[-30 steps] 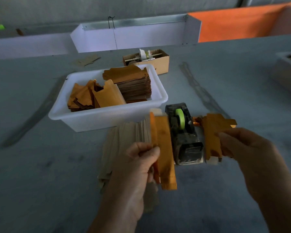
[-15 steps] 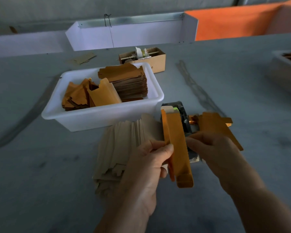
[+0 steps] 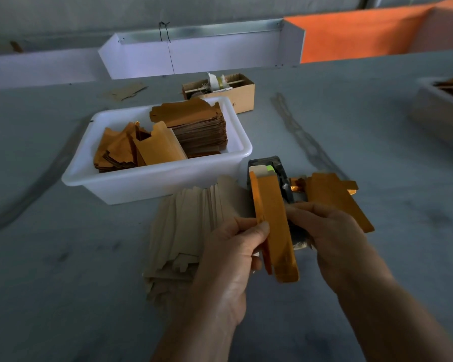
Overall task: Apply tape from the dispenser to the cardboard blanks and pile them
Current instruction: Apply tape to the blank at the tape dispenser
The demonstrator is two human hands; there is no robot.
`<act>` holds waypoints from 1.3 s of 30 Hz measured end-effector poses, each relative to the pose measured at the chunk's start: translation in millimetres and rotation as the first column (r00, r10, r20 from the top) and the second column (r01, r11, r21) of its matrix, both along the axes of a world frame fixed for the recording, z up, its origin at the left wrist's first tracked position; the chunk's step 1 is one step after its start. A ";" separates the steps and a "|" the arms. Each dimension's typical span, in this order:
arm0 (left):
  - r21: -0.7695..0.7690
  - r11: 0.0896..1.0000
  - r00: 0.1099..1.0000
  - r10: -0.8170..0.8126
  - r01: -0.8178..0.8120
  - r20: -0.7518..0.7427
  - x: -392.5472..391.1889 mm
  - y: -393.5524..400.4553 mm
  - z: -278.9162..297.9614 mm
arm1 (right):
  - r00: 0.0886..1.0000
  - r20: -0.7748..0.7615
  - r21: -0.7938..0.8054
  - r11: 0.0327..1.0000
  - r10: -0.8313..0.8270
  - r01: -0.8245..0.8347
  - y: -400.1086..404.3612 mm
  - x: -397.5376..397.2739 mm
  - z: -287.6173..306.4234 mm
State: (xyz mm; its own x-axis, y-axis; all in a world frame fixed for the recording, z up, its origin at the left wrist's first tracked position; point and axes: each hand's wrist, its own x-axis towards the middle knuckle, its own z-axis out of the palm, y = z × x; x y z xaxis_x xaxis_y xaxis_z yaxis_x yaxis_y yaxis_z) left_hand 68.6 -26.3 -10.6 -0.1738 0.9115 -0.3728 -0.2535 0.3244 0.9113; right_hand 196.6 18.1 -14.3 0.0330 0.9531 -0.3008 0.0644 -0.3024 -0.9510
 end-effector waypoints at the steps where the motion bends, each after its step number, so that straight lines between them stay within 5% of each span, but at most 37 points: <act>1: 0.003 1.000 1.000 0.002 -0.002 -0.003 0.0 0.1 -0.2 | 0.998 -0.064 -0.016 1.000 -0.014 0.013 -1.9 2.3 0.9; 4: 0.000 1.000 1.000 0.005 -0.005 -0.009 -0.9 0.7 -0.5 | 0.999 -0.046 0.032 0.999 -0.023 0.025 -8.3 5.8 2.9; 10: 0.066 0.998 1.000 -0.007 0.008 -0.011 -3.1 2.5 2.1 | 0.873 0.478 0.265 0.963 -0.096 -0.039 -19.5 0.8 -2.8; 22: 0.052 0.991 0.982 -0.113 0.122 -0.153 3.2 9.6 8.7 | 0.884 0.414 0.360 0.931 -0.218 0.061 -29.5 -10.0 -20.4; 28: 0.022 0.987 0.970 -0.152 0.159 -0.189 1.8 12.6 12.7 | 0.787 0.577 0.405 0.913 -0.218 -0.045 -22.0 -6.6 -18.9; 32: 0.005 0.989 0.978 -0.143 0.145 -0.149 -1.4 14.3 12.8 | 0.833 0.491 0.459 0.888 -0.256 0.002 -27.8 8.5 -8.2; 34: -0.005 0.991 0.987 -0.137 0.137 -0.084 -3.1 14.1 14.1 | 0.922 0.325 0.432 0.901 -0.211 0.054 -30.8 19.8 4.1; 37: -0.020 0.989 0.986 -0.141 0.143 0.083 -5.4 10.0 16.9 | 0.997 0.004 0.329 0.941 0.078 -0.075 -34.2 25.2 30.8; 39: -0.023 0.989 0.984 -0.140 0.144 0.112 -7.2 5.8 17.3 | 0.973 0.014 0.347 0.911 0.231 -0.221 -35.0 24.3 40.5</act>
State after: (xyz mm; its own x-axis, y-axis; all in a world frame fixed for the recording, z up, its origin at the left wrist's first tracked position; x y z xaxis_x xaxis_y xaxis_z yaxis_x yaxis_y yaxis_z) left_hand 61.4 -20.5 6.6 0.0005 0.9117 -0.4109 -0.3011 0.3920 0.8693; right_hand 220.9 -16.9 26.3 -0.1994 0.9787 0.0490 0.0651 0.0631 -0.9959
